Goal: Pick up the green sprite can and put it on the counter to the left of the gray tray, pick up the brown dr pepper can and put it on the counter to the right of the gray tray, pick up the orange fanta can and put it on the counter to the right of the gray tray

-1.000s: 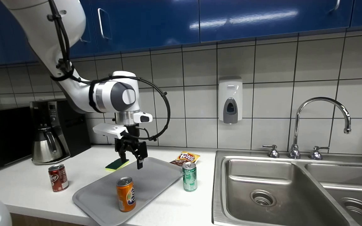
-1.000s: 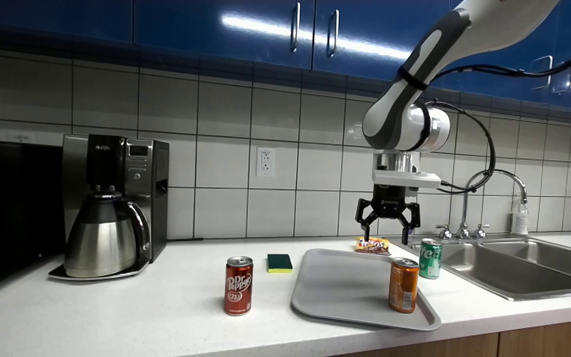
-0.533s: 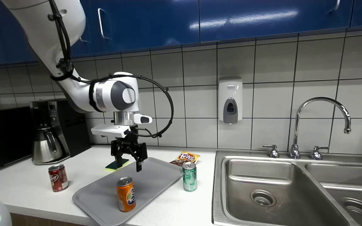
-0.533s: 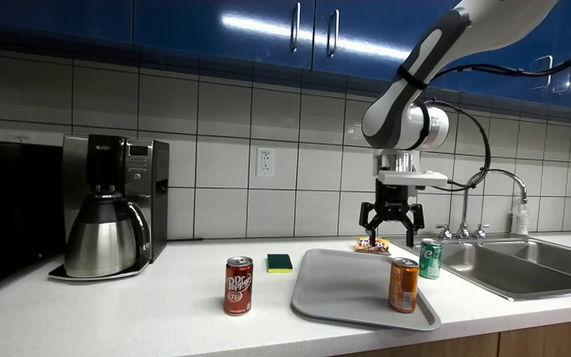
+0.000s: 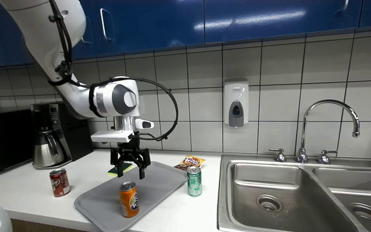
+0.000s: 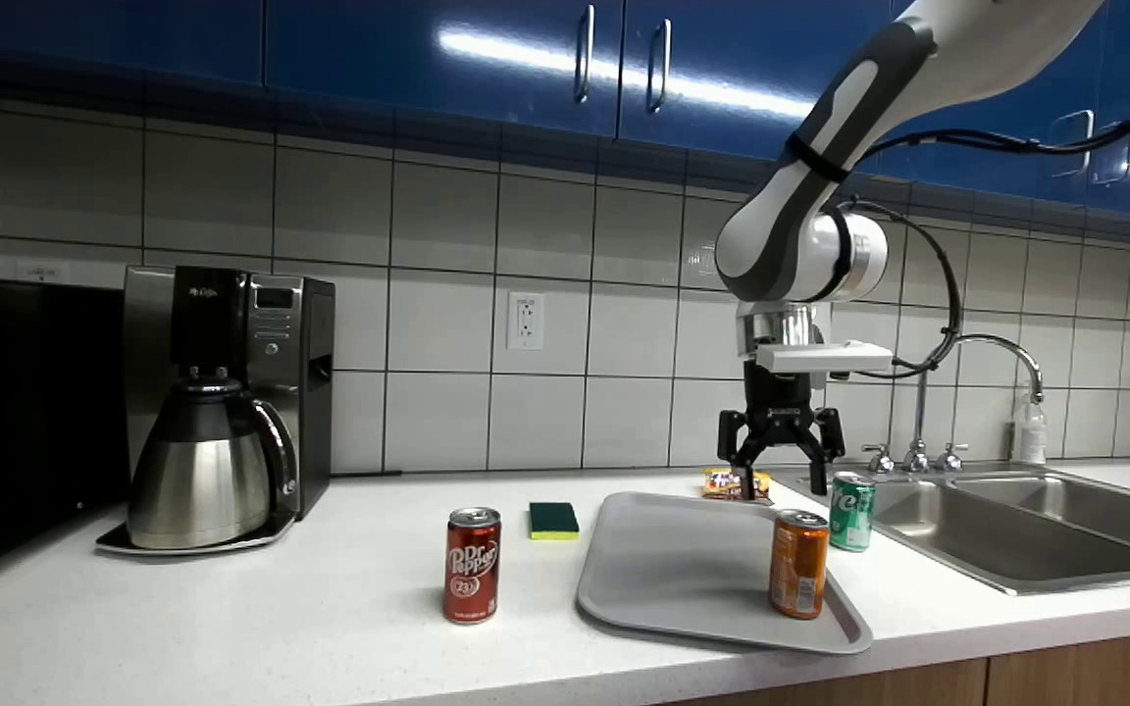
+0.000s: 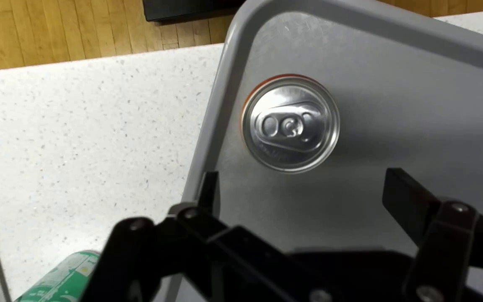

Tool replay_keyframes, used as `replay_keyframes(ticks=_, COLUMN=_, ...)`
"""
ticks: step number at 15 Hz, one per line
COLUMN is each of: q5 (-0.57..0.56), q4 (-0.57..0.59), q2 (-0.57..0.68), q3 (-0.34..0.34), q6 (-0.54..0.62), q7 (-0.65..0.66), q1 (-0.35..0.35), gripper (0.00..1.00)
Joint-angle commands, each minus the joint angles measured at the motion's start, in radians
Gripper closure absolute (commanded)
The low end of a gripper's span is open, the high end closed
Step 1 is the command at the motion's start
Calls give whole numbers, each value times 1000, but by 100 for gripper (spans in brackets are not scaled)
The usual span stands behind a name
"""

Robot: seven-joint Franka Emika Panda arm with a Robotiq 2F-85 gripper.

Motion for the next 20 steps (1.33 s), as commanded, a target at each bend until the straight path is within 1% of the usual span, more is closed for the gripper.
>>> replay_keyframes(ticks=1, q5=-46, q4=-32, q2=-22, q3=19, q6=17, q7=-11, q1=-7, gripper=0)
replay_keyframes(ticks=4, q5=-61, q4=-48, q2=-23, q3=24, q6=33, q7=-14, q1=-6, gripper=0)
replay_keyframes(ticks=15, q5=-46, q4=-123, q2=-33, q3=29, q6=120, q7=-23, q1=-6, gripper=0)
replay_keyframes(ticks=20, q5=-40, q4=-149, q2=-30, q3=29, q6=126, q7=-26, q1=-8, gripper=0)
